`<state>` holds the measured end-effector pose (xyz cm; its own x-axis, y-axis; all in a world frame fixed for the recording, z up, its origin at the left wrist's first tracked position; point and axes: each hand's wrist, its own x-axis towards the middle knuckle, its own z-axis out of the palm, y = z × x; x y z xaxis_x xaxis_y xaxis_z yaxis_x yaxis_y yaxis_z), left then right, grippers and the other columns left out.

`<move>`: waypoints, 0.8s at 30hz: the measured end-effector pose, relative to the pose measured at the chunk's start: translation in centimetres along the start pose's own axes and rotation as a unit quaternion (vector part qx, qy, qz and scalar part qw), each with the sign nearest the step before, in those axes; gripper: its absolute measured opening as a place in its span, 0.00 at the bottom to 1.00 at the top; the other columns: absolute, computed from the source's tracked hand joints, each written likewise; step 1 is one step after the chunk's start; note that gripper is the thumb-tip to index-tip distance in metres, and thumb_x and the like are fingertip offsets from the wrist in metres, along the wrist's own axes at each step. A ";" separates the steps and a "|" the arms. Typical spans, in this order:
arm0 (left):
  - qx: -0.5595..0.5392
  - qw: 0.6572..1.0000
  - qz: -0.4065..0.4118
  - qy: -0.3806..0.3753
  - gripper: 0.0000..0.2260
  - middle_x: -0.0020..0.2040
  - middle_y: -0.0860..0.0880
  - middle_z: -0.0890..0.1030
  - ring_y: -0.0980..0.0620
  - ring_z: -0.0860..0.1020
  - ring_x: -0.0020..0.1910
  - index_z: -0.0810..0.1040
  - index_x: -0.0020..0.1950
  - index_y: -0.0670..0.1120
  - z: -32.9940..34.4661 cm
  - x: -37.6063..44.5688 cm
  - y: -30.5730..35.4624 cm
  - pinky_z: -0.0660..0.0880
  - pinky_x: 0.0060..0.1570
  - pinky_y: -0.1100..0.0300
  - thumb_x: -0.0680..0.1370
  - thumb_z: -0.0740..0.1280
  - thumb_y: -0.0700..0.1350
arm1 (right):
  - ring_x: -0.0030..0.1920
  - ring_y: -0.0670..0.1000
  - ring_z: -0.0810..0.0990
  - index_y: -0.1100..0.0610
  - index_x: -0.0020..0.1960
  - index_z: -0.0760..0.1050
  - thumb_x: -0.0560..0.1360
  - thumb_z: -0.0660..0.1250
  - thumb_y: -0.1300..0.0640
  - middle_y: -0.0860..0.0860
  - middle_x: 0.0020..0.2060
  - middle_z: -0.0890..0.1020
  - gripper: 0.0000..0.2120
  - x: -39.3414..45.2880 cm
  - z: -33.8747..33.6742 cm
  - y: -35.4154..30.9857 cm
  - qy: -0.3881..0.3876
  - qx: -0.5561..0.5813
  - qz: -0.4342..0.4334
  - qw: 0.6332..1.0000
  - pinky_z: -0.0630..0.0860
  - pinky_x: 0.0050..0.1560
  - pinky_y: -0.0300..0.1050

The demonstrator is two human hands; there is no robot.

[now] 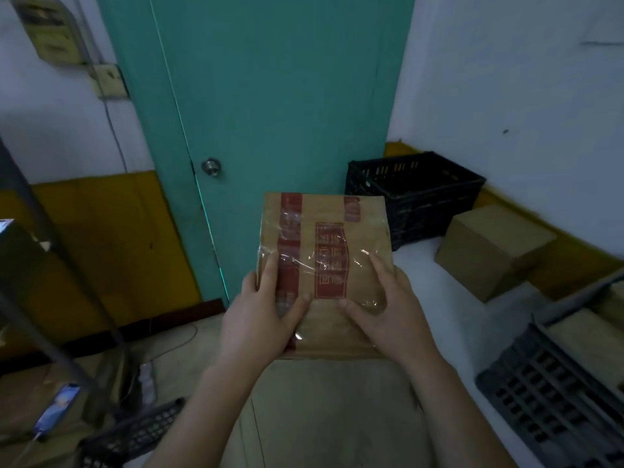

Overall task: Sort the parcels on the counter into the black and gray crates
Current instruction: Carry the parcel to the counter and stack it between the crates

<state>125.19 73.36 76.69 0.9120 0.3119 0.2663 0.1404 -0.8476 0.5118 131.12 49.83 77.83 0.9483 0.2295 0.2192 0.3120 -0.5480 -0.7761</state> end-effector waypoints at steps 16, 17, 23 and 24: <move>0.000 0.985 0.125 -0.118 0.42 0.71 0.48 0.70 0.41 0.80 0.61 0.39 0.84 0.65 11.6 19.7 4.5 0.79 0.54 0.48 0.78 0.57 0.76 | 0.68 0.36 0.67 0.33 0.84 0.55 0.76 0.75 0.34 0.39 0.78 0.64 0.43 13.9 -1.5 10.8 0.116 -0.008 0.103 0.988 0.66 0.60 0.30; -0.003 0.983 0.138 -0.125 0.42 0.71 0.48 0.70 0.42 0.80 0.61 0.38 0.84 0.65 12.5 20.8 5.2 0.78 0.53 0.48 0.78 0.58 0.75 | 0.68 0.37 0.67 0.33 0.84 0.55 0.76 0.75 0.34 0.40 0.78 0.64 0.43 14.5 -2.2 11.6 0.124 -0.014 0.108 0.986 0.67 0.60 0.31; -0.021 0.955 0.234 -0.180 0.42 0.71 0.50 0.69 0.45 0.79 0.60 0.39 0.85 0.63 18.7 25.1 10.3 0.75 0.50 0.53 0.80 0.58 0.73 | 0.70 0.41 0.68 0.35 0.84 0.55 0.77 0.73 0.34 0.41 0.80 0.63 0.42 15.2 -6.1 16.6 0.180 -0.052 0.178 0.966 0.70 0.64 0.41; -0.023 0.950 0.246 -0.194 0.42 0.72 0.50 0.68 0.46 0.79 0.61 0.39 0.86 0.62 19.7 25.4 11.1 0.76 0.52 0.54 0.80 0.58 0.73 | 0.70 0.41 0.68 0.35 0.84 0.56 0.77 0.73 0.34 0.39 0.79 0.63 0.42 14.9 -6.4 17.2 0.191 -0.054 0.189 0.962 0.70 0.63 0.40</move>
<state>157.52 63.43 73.04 0.9377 -0.3050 0.1666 -0.3475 -0.8277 0.4406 150.98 38.66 71.54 0.9406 -0.3038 0.1514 -0.0745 -0.6199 -0.7811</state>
